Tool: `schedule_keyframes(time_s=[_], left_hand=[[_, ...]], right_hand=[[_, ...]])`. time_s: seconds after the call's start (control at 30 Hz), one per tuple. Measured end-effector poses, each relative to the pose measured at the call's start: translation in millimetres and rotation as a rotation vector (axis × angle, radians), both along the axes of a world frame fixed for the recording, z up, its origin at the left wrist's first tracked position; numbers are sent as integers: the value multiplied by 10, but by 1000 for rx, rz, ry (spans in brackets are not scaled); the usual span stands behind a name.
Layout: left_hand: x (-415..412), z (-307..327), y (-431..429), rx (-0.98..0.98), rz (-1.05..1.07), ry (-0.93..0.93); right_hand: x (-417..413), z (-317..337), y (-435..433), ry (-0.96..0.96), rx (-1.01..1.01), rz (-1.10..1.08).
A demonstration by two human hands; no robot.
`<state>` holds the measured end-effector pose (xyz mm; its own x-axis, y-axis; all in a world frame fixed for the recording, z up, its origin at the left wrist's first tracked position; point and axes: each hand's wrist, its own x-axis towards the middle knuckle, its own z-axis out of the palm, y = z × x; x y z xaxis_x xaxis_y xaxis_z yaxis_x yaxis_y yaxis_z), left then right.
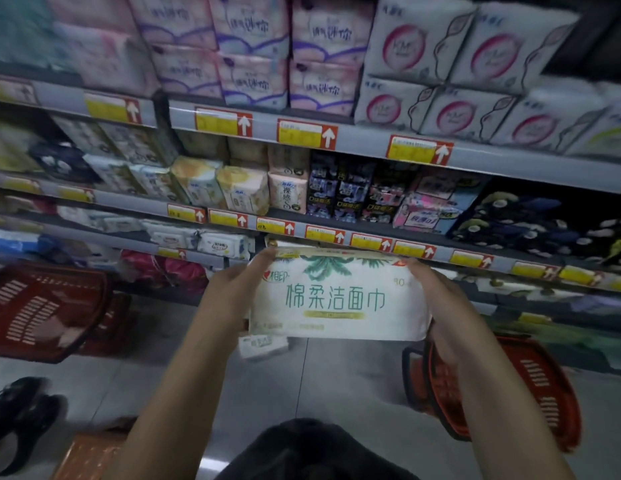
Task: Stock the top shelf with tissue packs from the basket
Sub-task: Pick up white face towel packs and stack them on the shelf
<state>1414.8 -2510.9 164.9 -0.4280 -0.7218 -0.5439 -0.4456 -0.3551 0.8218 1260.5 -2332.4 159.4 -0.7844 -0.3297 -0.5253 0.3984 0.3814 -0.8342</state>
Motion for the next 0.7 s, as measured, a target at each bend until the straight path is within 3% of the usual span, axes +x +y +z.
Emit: schedule_keyframes(time_s=[0.3,0.7], left_hand=[[-122,201,-100,-29,10,131],[-187,193,-19,-216,-39,418]], right_hand=[[-142,246,-64,23,-66,-47],[-180,393,118,-194,-401,-117]])
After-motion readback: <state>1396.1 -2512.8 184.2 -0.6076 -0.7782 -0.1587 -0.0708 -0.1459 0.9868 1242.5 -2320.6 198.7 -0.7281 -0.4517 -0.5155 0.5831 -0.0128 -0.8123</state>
